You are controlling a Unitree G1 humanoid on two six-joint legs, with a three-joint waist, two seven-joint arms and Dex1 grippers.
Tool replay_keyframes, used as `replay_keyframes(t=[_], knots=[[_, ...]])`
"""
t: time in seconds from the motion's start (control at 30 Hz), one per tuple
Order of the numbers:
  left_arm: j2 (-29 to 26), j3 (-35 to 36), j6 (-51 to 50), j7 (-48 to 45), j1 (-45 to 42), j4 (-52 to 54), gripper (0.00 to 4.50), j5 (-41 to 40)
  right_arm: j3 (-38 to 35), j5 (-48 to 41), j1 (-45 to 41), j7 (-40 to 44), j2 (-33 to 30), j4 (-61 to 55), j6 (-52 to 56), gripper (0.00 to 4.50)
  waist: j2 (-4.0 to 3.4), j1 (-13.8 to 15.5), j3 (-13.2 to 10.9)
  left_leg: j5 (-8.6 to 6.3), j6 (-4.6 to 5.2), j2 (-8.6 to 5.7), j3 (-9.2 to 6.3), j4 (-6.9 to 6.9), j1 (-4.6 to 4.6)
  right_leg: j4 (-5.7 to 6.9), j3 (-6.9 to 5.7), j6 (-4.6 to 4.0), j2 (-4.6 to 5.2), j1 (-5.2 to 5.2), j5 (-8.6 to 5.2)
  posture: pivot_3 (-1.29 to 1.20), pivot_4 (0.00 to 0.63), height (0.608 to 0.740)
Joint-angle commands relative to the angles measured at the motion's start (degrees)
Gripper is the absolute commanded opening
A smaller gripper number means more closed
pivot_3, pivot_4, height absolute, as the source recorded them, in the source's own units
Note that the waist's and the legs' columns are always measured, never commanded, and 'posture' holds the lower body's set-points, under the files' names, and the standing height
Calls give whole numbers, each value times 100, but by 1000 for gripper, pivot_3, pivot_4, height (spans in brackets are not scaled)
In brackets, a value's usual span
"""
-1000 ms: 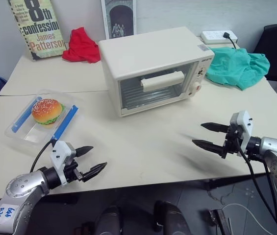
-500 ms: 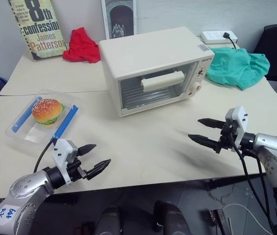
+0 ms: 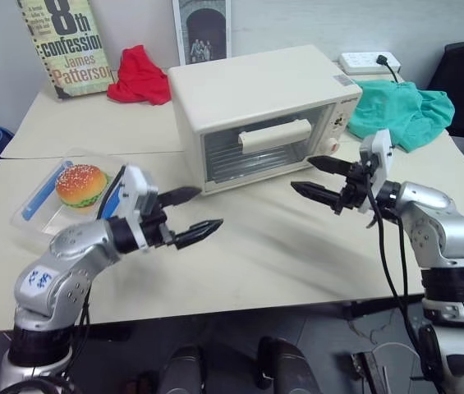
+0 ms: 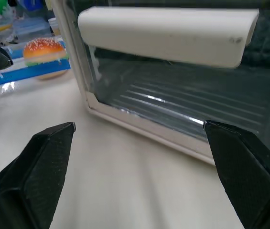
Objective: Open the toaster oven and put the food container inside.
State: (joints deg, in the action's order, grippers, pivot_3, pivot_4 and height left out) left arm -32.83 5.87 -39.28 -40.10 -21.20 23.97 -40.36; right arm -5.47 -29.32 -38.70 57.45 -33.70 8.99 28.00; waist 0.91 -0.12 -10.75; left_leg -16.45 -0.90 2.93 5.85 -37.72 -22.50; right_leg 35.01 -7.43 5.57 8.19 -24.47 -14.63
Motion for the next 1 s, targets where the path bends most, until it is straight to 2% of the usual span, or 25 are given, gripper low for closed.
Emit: replay_keyframes(t=[0.03, 0.23, 0.5, 0.7, 0.93, 1.0], knots=[[-127, -112, -70, -283, -271, 179, 4500, -181, 54, 145, -442, 145, -58, 356, -133, 4465, 0, -19, 0, -1, 1, 0, 5, 0, 0, -4, 4, 2, 0, -1, 1, 0, 150, 740], [-289, 111, -254, -286, -485, 358, 4500, -513, 30, 242, -1036, 322, -52, 807, -183, 4465, 1, -12, -1, -1, 2, 3, 14, -1, 2, -3, 14, 3, -3, -5, 1, 0, 150, 740], [-233, 27, -155, -138, -544, 447, 4500, -451, 57, 50, -941, 596, -10, 234, 40, 4465, 1, -16, -1, -1, 2, 7, 18, -3, 3, -2, 26, 6, -11, -6, 3, 0, 150, 740], [-95, -194, 43, 128, -1174, -135, 4500, 113, -43, -138, -371, 653, -97, -520, 254, 4465, 1, -22, -1, -7, -12, 34, 28, -3, 8, -8, 47, 5, -50, -8, 3, 0, 150, 740], [-58, -185, 161, -189, -2002, -960, 4500, 217, -204, -360, 548, 385, -26, -1249, 414, 4465, 1, -26, -1, -17, -33, 70, 50, -2, 15, -5, 61, -6, -90, -20, -2, 0, 150, 740], [-82, -293, 321, -413, -2126, -1148, 4112, 342, -196, -371, 734, 285, 33, -1343, 399, 4500, 1, -52, -1, -20, -33, 70, 65, -2, 21, -4, 75, -6, -90, -21, -2, 0, 150, 740]])
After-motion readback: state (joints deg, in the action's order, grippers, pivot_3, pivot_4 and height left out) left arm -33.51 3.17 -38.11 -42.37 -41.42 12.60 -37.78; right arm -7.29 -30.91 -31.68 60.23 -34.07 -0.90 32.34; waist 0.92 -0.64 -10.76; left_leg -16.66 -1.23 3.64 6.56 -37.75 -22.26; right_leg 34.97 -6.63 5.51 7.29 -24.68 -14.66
